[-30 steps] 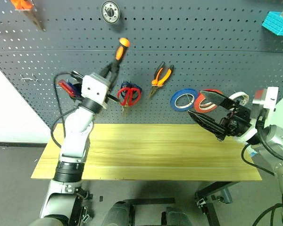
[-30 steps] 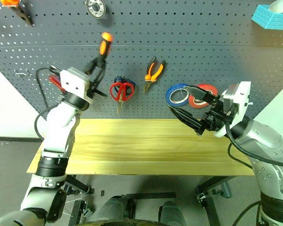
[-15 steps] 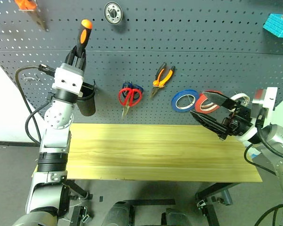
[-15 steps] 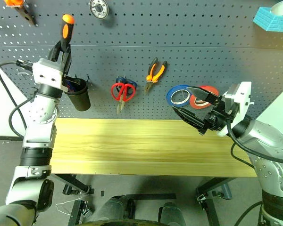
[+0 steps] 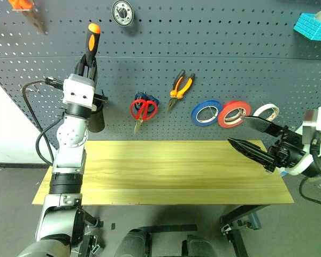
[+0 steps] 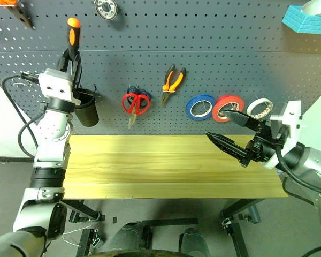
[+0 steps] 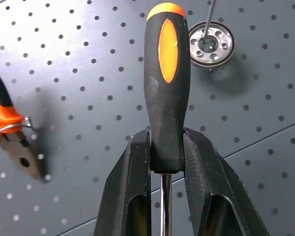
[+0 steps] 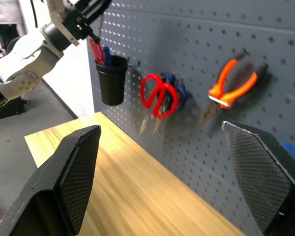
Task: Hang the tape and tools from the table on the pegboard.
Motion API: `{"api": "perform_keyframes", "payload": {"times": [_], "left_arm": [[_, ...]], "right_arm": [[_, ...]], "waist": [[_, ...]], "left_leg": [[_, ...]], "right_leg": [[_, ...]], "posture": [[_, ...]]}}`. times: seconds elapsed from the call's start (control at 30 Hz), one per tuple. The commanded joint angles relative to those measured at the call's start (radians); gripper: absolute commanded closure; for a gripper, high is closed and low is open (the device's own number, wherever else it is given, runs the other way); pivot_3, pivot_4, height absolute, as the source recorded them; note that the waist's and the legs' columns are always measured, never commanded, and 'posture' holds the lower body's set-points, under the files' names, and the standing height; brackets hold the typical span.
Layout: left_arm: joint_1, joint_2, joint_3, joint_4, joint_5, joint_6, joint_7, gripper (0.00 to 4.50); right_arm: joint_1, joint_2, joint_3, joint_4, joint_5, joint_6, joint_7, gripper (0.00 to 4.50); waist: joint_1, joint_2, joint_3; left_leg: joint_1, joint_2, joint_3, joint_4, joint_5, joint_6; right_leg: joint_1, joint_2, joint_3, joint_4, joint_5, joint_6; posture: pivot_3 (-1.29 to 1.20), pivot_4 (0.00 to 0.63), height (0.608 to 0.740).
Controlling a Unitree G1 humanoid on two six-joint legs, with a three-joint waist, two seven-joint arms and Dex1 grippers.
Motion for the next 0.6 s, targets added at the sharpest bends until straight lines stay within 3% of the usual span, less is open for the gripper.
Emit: {"api": "perform_keyframes", "payload": {"times": [0.03, 0.6], "left_arm": [[-0.043, 0.014, 0.016, -0.004, -0.015, -0.017, 0.007, 3.96], [0.017, 0.039, 0.063, -0.026, 0.002, 0.027, 0.057, 3.96]], "right_arm": [[0.023, -0.016, -0.057, -0.048, 0.051, 0.013, -0.007, 0.36], [0.111, -0.064, -0.116, -0.066, 0.113, 0.075, -0.023, 0.36]], "waist": [[0.001, 0.001, 0.014], [-0.045, -0.003, 0.096]], "left_leg": [[0.000, 0.000, 0.000, 0.000, 0.000, 0.000], [-0.004, 0.000, 0.000, -0.002, -0.001, 0.002]], "right_leg": [[0.001, 0.000, 0.000, 0.000, 0.000, 0.000], [-0.003, -0.002, 0.000, -0.003, 0.000, 0.000]], "posture": [[-0.05, 0.154, 0.740], [-0.07, 0.225, 0.740]]}}
